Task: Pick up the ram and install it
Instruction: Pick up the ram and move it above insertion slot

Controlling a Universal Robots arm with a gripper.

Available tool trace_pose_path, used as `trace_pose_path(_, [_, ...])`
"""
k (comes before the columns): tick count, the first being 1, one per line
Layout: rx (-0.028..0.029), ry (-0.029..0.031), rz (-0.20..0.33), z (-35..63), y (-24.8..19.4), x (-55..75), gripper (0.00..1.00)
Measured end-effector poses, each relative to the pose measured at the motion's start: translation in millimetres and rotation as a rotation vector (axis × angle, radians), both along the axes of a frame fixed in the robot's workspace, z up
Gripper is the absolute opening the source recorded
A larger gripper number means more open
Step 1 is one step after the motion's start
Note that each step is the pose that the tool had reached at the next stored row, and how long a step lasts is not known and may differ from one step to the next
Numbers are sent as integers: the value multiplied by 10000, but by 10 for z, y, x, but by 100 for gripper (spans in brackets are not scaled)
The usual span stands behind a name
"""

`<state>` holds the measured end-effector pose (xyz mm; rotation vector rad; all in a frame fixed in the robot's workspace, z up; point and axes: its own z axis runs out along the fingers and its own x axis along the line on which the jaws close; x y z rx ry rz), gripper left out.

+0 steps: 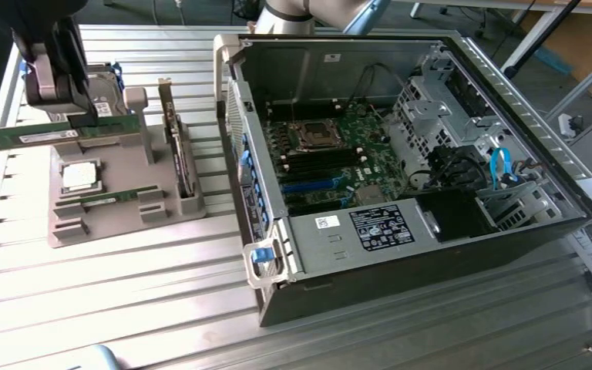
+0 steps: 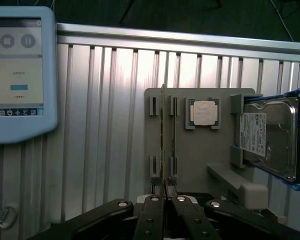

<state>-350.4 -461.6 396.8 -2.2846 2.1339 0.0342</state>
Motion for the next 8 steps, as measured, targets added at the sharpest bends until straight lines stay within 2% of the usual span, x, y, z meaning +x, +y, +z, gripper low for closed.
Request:
trace_pose_path(4, [1,0,0,54,0,1,12])
trace_pose_path(8, [0,0,0,60,0,2,12])
